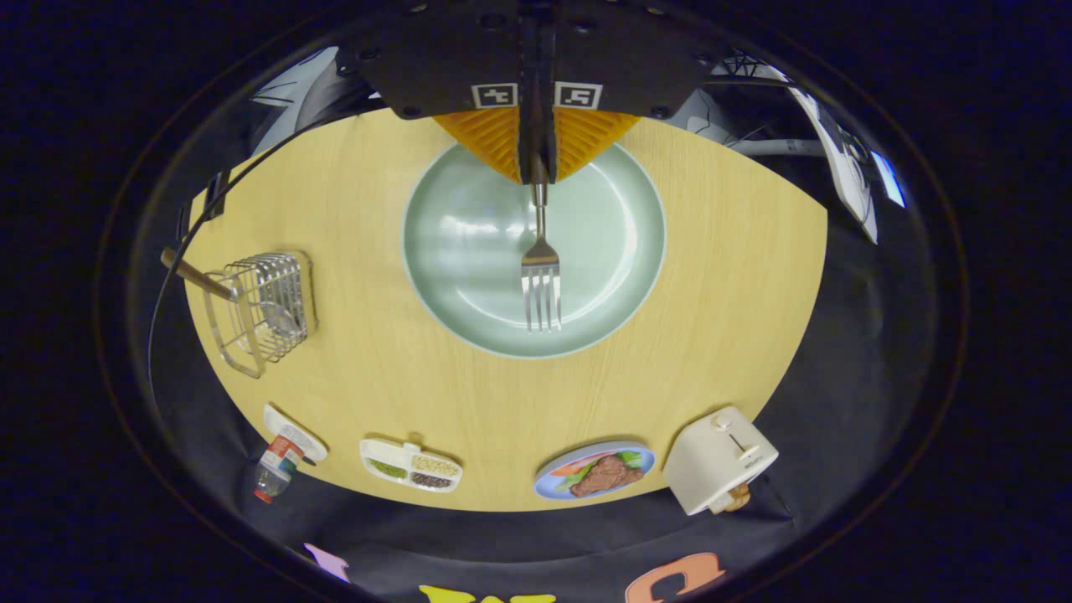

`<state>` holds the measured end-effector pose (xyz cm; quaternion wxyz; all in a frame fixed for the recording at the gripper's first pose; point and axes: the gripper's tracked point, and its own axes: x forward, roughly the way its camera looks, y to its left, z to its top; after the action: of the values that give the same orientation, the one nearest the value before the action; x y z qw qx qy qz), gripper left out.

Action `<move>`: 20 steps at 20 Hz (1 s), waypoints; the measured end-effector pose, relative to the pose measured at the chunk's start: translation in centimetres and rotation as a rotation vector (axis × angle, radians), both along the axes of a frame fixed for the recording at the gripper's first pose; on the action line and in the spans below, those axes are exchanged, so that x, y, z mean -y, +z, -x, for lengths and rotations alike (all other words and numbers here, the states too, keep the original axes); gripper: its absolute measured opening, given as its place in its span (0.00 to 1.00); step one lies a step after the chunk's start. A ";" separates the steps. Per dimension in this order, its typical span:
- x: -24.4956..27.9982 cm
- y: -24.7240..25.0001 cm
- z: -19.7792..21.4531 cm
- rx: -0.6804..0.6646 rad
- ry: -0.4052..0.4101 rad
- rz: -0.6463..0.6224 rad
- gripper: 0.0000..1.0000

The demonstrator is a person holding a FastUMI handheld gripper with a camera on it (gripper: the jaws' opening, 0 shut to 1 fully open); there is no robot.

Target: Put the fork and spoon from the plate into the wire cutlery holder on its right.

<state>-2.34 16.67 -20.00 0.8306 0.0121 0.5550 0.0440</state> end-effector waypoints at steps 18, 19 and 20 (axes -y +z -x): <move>23.5 8.8 -1.6 -0.011 -0.167 0.028 0.01; 23.7 8.6 -1.8 -0.018 -0.166 0.031 0.01; 23.7 8.4 -1.9 -0.027 -0.161 0.032 0.01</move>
<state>-0.45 -7.06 -11.59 0.8238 0.0440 0.5642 -0.0320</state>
